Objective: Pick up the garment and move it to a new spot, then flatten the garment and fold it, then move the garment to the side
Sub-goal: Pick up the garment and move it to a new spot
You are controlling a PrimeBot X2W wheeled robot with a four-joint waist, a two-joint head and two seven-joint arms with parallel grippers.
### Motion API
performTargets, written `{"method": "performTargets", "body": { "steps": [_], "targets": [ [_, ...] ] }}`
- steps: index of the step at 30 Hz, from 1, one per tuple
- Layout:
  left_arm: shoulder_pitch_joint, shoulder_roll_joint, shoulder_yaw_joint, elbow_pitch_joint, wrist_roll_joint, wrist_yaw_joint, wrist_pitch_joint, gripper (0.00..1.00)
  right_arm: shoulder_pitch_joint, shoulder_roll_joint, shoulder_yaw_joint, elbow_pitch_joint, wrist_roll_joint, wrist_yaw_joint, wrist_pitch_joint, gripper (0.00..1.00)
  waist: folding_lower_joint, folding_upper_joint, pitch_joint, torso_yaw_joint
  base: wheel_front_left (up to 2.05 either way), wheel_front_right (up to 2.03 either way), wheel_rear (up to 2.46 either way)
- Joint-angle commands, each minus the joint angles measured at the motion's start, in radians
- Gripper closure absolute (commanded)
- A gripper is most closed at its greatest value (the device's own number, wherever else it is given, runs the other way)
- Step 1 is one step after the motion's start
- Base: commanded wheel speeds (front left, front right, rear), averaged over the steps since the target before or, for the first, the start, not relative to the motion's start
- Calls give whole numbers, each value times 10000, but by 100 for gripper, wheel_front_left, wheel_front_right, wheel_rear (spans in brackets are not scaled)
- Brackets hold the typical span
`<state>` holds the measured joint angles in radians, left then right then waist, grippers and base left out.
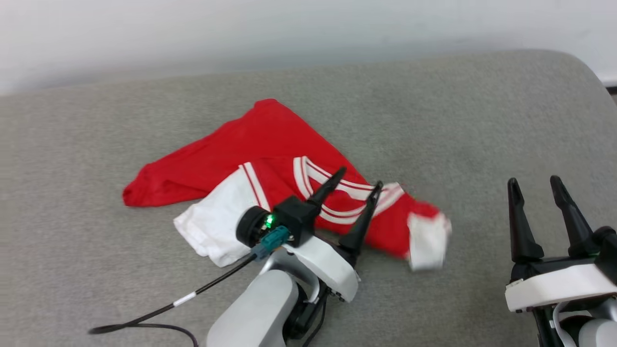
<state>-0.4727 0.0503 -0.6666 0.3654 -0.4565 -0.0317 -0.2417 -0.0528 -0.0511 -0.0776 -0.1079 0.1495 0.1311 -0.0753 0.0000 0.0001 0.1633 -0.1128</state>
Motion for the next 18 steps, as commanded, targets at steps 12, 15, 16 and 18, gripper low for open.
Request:
{"method": "performTargets", "body": {
  "steps": [12,15,16,18],
  "targets": [
    [1838,1121,2522,-1208,207,1760,-242,0,975,13,-381,-372,-163,-5,471,0,0,-1,-1053,1259,0,0,0],
    [2474,1533,3113,-1484,291,1998,-241,0,1220,13,-392,-407,-158,-5,570,0,0,-1,-1268,1366,0,0,0],
    [2688,1660,3240,-1558,317,2033,-236,0,1295,13,-402,-403,-152,-5,626,0,0,-1,-1342,1386,0,0,0],
    [3050,1828,3450,-1731,321,2094,-235,0,1422,13,-426,-437,-141,-7,663,0,0,-1,-1466,1413,0,0,0]
  ]
}}
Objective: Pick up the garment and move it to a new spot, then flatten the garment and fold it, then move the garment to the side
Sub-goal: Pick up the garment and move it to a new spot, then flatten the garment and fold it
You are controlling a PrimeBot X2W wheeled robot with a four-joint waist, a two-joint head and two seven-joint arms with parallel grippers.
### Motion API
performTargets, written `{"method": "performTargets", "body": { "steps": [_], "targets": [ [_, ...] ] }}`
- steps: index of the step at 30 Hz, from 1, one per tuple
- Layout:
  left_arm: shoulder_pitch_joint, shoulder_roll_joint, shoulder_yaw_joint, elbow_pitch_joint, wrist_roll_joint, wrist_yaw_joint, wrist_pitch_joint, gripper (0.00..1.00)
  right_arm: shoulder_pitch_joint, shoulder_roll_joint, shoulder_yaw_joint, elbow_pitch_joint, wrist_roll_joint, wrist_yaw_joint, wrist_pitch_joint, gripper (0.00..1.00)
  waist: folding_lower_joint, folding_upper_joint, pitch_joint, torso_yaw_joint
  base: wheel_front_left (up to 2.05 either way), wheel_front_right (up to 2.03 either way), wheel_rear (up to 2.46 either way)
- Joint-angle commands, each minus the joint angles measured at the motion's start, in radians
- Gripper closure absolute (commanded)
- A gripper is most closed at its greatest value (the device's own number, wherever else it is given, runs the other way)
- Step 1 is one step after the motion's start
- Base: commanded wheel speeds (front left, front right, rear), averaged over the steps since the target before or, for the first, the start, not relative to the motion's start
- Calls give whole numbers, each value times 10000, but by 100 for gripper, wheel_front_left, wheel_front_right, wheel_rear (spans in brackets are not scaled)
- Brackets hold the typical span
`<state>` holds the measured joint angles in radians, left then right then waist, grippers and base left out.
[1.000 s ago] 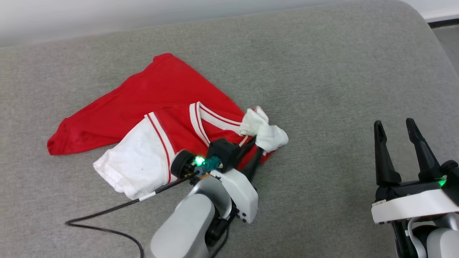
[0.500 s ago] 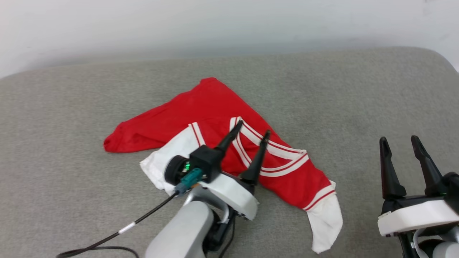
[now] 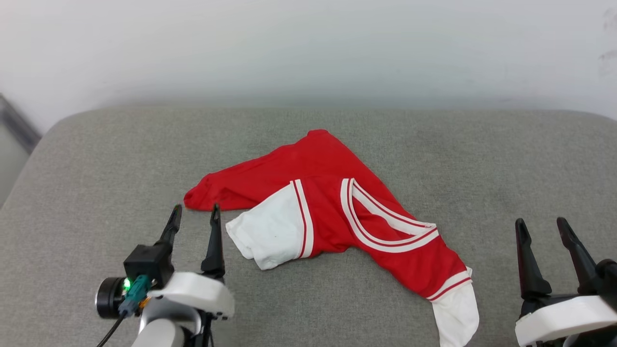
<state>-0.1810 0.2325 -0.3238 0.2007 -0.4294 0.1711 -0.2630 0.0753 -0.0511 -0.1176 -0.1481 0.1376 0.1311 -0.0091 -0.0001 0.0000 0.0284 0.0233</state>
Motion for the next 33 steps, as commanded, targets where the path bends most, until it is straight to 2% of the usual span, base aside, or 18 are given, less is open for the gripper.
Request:
{"method": "performTargets", "body": {
  "steps": [1,11,21,25,26,27,30,33],
  "targets": [
    [291,99,72,-147,63,66,-22,0,195,13,-17,-33,-25,-5,37,0,1,0,-181,48,0,0,0],
    [1016,439,-113,-533,122,41,169,0,627,13,120,-321,-177,-5,307,0,1,0,-544,-137,0,0,0],
    [1015,440,-201,-745,63,137,265,0,768,13,32,-381,-82,-7,675,0,1,0,-492,-206,0,0,0],
    [940,423,-197,-829,60,171,257,0,853,13,-439,5,453,-5,2068,0,1,0,-393,-175,0,0,0],
    [875,382,-217,-889,78,198,216,0,938,15,-736,229,416,-5,3805,0,1,0,-291,-57,0,0,0],
    [842,362,-224,-900,89,204,203,0,893,15,-760,245,444,-5,4368,0,1,0,-239,-10,0,0,0],
    [693,289,-272,-940,132,145,146,0,808,-144,-542,258,518,-5,6096,0,1,0,-7,179,0,0,0],
    [533,201,-329,-960,159,90,106,0,610,-348,6,403,795,-7,7302,0,1,0,270,374,0,0,0]
  ]
}}
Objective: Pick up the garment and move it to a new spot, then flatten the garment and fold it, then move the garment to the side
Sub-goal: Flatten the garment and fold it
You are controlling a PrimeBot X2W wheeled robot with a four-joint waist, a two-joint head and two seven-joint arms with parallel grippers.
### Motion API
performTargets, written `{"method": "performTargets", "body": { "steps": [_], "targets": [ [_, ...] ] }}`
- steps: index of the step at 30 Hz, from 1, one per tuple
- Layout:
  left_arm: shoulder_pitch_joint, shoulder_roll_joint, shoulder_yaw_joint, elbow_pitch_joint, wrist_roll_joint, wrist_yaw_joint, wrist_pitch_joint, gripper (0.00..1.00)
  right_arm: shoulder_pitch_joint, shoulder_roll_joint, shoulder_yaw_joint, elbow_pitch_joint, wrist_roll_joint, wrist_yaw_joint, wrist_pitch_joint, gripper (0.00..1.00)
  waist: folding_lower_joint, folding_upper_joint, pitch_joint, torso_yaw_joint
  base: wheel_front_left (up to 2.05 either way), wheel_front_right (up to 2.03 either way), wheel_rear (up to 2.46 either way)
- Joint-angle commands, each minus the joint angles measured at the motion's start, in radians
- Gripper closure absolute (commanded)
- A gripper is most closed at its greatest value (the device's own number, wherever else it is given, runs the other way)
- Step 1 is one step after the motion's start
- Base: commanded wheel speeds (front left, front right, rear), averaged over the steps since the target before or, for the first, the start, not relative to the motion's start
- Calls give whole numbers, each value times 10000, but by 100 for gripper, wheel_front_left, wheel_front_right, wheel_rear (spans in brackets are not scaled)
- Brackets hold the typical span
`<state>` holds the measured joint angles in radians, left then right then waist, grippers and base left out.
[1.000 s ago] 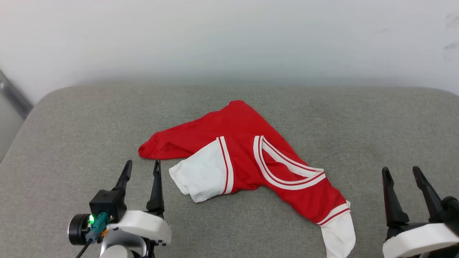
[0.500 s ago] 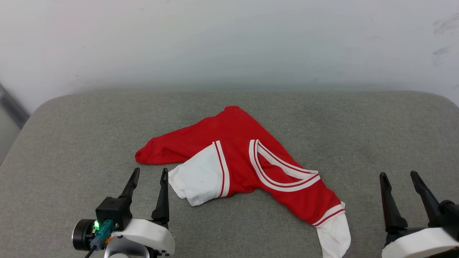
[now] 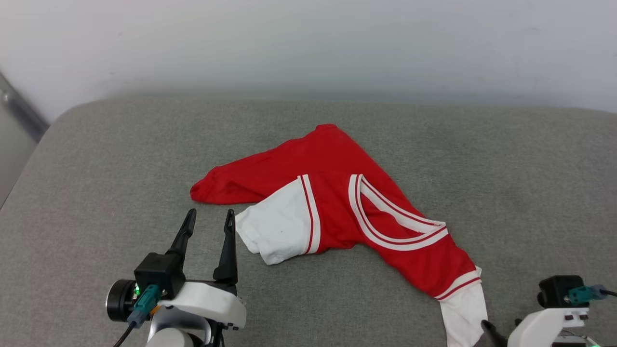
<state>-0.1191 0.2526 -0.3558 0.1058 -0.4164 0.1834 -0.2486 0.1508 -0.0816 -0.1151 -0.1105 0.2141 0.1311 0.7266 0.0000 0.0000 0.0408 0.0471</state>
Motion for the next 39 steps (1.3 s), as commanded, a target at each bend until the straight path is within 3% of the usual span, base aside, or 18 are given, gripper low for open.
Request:
{"method": "performTargets", "body": {
  "steps": [1,13,14,15,16,23,28,33,39],
  "targets": [
    [-160,-40,-24,-18,50,-34,-41,0,-251,-58,155,102,172,-7,182,0,0,0,258,220,0,0,0],
    [-711,-335,190,218,150,-178,-160,0,-1294,-228,1196,2762,739,-7,594,0,0,0,1039,797,0,0,0],
    [-694,-346,208,243,157,-190,-165,0,-1286,-204,1220,2911,757,-7,569,51,0,0,1048,800,0,0,0],
    [-681,-359,229,265,164,-201,-170,0,-1297,-202,1236,3019,794,-7,548,93,0,0,1050,789,0,0,0],
    [-660,-374,257,283,175,-211,-174,0,-1319,-192,1219,3092,831,-7,502,100,0,0,1042,768,0,0,0],
    [-343,-363,357,464,72,-283,-161,0,-1604,-595,700,2609,532,-13,-337,100,0,0,626,467,0,0,0],
    [-902,3,268,453,-317,-848,810,0,-1788,-637,194,2129,290,-7,-844,100,0,0,426,327,0,0,0],
    [-2056,763,107,198,-639,-1579,2712,0,-2028,-526,52,1523,159,-7,-943,100,0,0,675,20,0,0,0],
    [-3230,1518,-233,712,-1642,-2375,6171,0,-2381,-368,220,940,106,-7,-1086,100,0,0,1533,-491,0,0,0]
  ]
}}
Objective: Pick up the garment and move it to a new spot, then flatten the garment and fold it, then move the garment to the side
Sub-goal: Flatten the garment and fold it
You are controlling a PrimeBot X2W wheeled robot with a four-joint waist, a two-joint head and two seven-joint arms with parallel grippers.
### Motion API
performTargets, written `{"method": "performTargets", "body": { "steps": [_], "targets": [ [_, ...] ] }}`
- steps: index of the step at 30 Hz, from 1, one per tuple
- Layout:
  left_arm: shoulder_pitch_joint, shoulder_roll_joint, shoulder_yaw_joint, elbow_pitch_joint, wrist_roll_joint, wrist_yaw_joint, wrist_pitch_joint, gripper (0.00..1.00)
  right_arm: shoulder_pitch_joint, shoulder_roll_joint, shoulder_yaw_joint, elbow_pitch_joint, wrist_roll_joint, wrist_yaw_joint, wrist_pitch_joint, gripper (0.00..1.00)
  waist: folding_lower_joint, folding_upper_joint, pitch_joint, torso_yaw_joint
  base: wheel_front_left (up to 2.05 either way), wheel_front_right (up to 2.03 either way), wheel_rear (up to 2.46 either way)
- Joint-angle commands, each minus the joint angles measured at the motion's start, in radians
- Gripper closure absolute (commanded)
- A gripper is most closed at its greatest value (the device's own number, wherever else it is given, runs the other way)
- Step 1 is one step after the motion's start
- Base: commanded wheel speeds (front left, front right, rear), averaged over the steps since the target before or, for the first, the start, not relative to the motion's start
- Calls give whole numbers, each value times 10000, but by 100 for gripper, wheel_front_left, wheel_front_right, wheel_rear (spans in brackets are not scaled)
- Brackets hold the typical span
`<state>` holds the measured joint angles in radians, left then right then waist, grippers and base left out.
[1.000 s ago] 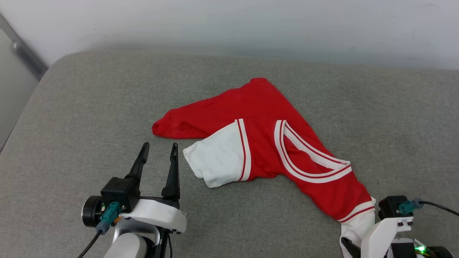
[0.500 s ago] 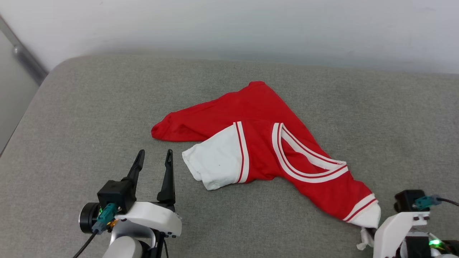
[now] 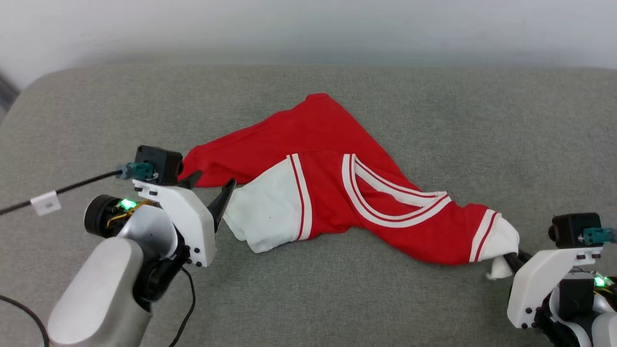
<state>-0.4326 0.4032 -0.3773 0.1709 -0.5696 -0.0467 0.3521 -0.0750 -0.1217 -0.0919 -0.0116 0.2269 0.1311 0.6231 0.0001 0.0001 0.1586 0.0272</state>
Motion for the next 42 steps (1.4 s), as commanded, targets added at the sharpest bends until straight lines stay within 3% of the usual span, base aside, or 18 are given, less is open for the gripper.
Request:
{"method": "performTargets", "body": {
  "steps": [1,6,14,17,18,24,32,42],
  "targets": [
    [-225,71,-34,131,-268,-110,571,0,-170,77,39,-126,-22,-7,-76,100,-1,-1,532,-385,0,0,0],
    [-553,339,-285,928,-669,-256,2074,0,-427,226,227,-165,16,-7,-291,100,-1,-1,1111,-748,0,0,0],
    [-449,326,-695,2024,-939,-313,3209,0,-649,388,406,80,133,-7,-552,100,-1,-1,1475,-1169,0,0,0],
    [-255,117,-1005,2372,-1107,-393,3694,87,-666,423,397,171,117,-7,-625,100,-1,-1,1464,-1237,0,0,0],
    [-216,79,-1084,2460,-1154,-430,3795,100,-676,435,399,194,132,-7,-658,100,-1,-1,1451,-1250,0,0,0],
    [-544,110,-868,2371,-650,-283,2390,100,-618,376,335,127,156,-7,-924,100,-1,-1,1119,-1174,0,0,0],
    [-916,165,-188,1378,180,683,-68,100,-724,120,33,-181,2,-7,-1672,100,-1,-1,187,-764,0,0,0],
    [-1975,39,513,49,677,1468,-1743,100,-2263,-335,-196,-340,177,-7,-1715,100,-1,-1,-561,-472,0,0,0]
  ]
}}
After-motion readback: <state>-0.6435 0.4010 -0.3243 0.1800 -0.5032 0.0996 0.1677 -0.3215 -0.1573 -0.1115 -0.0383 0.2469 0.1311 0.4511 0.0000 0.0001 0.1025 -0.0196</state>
